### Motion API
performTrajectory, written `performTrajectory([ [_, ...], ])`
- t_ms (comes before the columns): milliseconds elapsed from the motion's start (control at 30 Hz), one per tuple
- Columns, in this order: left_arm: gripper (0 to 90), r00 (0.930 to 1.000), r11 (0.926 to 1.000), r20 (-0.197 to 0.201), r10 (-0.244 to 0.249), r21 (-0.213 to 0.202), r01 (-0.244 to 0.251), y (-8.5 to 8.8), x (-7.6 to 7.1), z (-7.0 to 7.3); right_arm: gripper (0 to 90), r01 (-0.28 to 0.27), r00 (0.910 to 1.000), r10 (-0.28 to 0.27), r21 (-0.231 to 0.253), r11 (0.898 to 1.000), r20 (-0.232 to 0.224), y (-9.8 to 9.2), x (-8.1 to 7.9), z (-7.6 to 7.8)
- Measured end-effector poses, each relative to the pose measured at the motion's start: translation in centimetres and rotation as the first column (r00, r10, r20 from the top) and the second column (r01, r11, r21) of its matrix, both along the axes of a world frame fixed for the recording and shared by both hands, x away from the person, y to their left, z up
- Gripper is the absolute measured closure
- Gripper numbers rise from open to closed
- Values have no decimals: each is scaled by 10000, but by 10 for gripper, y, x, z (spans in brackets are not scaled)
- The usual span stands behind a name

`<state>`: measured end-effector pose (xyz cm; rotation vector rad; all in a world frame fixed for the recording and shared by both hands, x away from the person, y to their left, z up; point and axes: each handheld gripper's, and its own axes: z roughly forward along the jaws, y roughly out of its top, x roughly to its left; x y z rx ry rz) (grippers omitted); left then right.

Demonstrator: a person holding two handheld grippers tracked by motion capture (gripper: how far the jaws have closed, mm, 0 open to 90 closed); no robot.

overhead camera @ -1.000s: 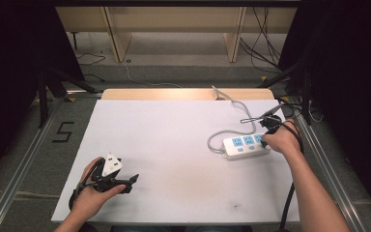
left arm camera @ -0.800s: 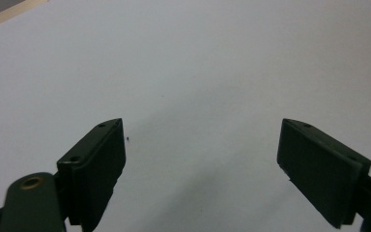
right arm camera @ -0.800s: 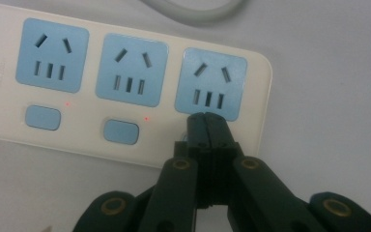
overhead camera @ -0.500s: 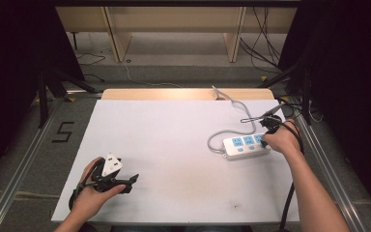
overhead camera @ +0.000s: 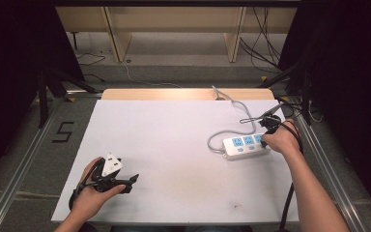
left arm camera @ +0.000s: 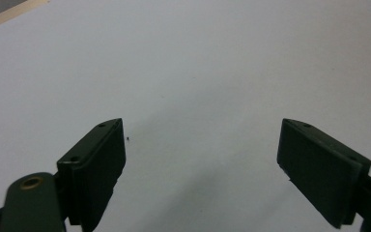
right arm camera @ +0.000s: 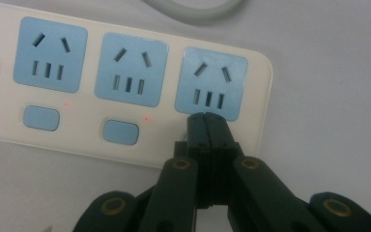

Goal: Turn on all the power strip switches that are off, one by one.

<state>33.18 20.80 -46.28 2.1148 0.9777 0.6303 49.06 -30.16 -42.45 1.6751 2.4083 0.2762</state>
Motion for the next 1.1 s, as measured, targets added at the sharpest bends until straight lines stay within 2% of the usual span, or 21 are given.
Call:
performTrajectory([
  [533,174,10000,10000,-11,3,-4,-3,-1,0,0,900,31,10000,-31,-41,10000,-19,1,0,0],
  [800,174,10000,10000,1,-7,20,7,-1,0,0,900,-127,9999,128,-475,9988,29,6,0,-1],
  [1100,174,10000,10000,-7,6,14,-6,0,0,0,900,-104,9999,105,-289,9995,53,4,0,-1],
])
